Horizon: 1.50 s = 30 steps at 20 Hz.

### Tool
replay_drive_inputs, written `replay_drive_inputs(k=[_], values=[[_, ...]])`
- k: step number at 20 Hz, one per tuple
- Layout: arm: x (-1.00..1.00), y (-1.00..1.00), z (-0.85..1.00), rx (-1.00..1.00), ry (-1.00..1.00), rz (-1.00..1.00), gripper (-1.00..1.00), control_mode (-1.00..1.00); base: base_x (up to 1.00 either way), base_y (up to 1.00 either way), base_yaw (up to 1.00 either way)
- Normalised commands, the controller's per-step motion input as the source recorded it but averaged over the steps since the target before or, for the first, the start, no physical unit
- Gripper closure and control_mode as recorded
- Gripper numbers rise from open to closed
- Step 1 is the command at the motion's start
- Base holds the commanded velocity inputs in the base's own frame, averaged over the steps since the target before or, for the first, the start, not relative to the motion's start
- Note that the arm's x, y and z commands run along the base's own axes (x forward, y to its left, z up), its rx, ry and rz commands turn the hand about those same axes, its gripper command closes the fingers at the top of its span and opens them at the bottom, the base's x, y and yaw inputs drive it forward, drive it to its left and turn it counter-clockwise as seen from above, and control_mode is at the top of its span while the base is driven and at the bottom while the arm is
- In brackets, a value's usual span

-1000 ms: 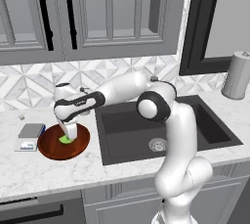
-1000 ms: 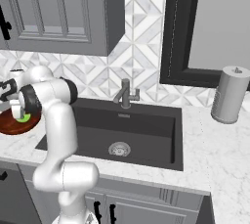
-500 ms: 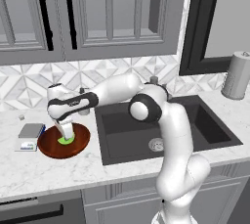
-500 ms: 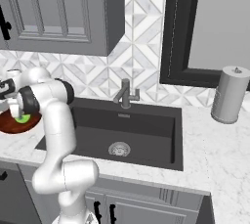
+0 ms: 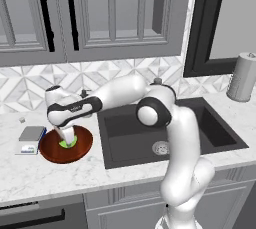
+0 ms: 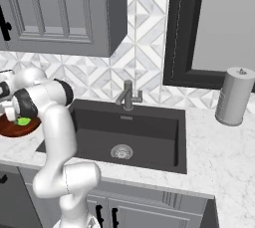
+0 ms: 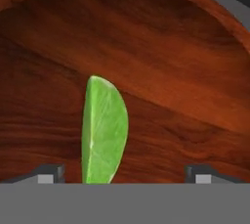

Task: Pick the lemon wedge from the sink and place it in the bowl. Then pick the bowl and place it in the microwave. Then close the microwave door and press the start button.

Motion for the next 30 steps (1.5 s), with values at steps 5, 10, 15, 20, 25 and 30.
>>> replay_drive_inputs(k=[5,10,15,20,25,30], values=[[-0.35,-0.18,0.55,0.12,-0.15,-0.11,-1.0,-1.0,0.0,0.0,0.0],[-0.37,-0.31,0.58,0.15,-0.05,-0.31,-1.0,-1.0,0.0,0.0,0.0],[-0.26,-0.36,0.44,0.11,0.02,-0.64,-1.0,-1.0,0.0,0.0,0.0],[-0.21,-0.29,0.46,0.08,0.05,-0.69,-1.0,-1.0,0.0,0.0,0.0],[-0.12,-0.05,0.56,0.06,0.04,-0.32,-1.0,-1.0,0.0,0.0,0.0],[-0.23,-0.26,0.51,0.02,0.09,0.22,-1.0,-1.0,0.0,0.0,0.0]])
